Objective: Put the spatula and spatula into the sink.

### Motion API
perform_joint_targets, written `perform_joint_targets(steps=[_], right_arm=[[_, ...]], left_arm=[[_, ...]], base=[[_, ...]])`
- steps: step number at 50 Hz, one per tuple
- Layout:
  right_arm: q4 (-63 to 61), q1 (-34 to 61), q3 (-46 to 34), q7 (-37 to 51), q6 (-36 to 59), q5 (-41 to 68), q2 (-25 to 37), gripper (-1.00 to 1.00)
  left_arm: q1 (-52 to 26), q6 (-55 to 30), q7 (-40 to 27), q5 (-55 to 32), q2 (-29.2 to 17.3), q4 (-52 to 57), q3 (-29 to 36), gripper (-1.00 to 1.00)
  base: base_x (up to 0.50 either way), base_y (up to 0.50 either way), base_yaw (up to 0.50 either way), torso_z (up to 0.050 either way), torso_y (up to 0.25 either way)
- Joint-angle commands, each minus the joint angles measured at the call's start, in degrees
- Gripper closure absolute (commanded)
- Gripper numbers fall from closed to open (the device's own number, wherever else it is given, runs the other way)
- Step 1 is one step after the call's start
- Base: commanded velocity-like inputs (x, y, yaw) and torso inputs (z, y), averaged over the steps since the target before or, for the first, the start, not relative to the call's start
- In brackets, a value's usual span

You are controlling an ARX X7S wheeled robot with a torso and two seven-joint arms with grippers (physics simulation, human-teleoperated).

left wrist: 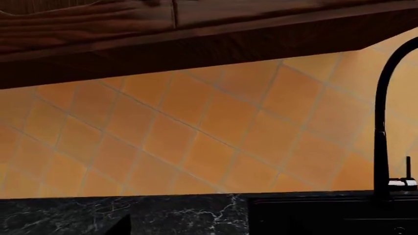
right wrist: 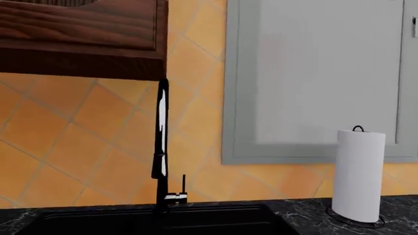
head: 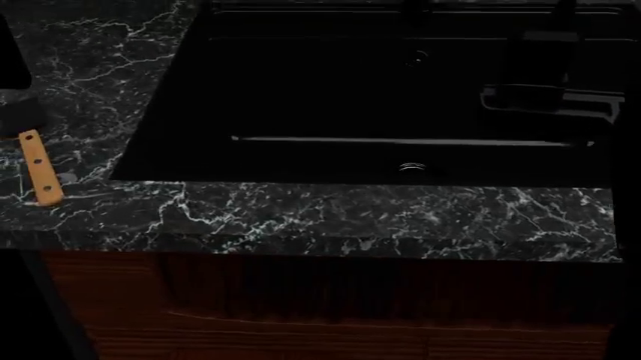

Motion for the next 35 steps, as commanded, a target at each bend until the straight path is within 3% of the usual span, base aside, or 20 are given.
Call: perform_joint_targets(steps=[1, 20, 35], right_arm=[[0.39, -0.26, 1.17, 1.02, -0.73, 2.46, -0.31, -1.00], [0.97, -0.57, 1.12, 2.52, -1.56, 5.05, 0.19, -1.00], [1.74, -1.17, 0.84, 3.64, -3.21, 6.38, 0.99, -1.00]], left_arm=[[0.18, 0.37, -0.10, -0.35, 0.04, -0.21, 0.06, -1.00], [0.02, 0.19, -0.20, -1.07, 0.33, -0.54, 0.09, -1.00], [-0.02, 0.75, -0.52, -1.15, 0.37, -1.35, 0.51, -1.00]], base=[[0.43, 0.00, 0.00, 0.000, 0.000], [0.42, -0.04, 0.00, 0.000, 0.000], [0.22, 0.42, 0.00, 0.000, 0.001]])
